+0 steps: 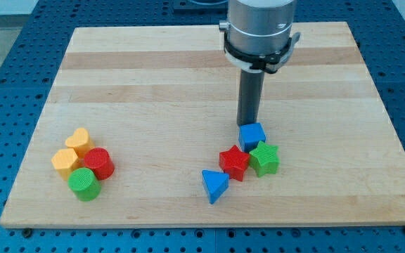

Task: Move blue cube along with red star and blue triangle a bit down

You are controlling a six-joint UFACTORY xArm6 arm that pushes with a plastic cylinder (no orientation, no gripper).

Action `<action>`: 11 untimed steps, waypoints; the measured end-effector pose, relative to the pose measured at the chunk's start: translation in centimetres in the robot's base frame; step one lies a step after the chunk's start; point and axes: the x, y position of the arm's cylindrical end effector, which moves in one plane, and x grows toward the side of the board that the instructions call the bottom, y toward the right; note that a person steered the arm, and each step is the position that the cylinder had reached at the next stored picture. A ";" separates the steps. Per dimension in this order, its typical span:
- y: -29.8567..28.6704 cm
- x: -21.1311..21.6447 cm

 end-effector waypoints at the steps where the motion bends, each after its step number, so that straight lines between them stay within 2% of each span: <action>1: 4.2 -0.6; 2: 6.3 -0.6; 4: 5.7 0.9; 6: 3.4 1.4; 8: -2.4 1.6; 11: -2.4 3.4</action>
